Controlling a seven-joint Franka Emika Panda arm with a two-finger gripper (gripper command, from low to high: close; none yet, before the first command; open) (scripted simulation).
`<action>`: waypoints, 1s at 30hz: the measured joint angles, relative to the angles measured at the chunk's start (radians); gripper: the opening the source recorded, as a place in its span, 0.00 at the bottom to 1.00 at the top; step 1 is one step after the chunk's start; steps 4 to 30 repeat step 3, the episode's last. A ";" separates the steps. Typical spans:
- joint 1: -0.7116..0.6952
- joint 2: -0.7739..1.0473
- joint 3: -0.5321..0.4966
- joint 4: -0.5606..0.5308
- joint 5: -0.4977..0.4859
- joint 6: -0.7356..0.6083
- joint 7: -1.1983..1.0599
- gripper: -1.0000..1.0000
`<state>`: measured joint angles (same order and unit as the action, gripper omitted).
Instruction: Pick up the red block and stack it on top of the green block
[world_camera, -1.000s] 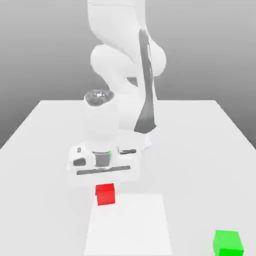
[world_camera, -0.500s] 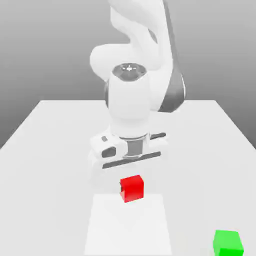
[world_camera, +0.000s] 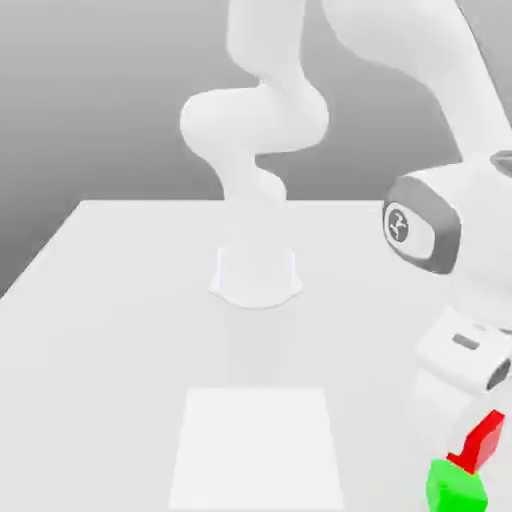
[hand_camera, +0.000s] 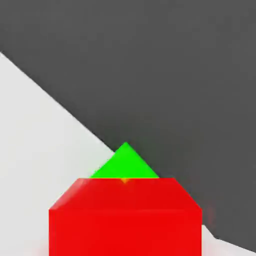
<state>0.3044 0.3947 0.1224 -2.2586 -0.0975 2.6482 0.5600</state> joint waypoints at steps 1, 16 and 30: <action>0.000 0.000 0.000 0.000 0.000 0.000 0.000 1.00; 0.000 0.000 0.000 0.000 0.000 0.000 0.000 1.00; 0.000 0.000 0.000 0.000 0.000 0.000 0.000 1.00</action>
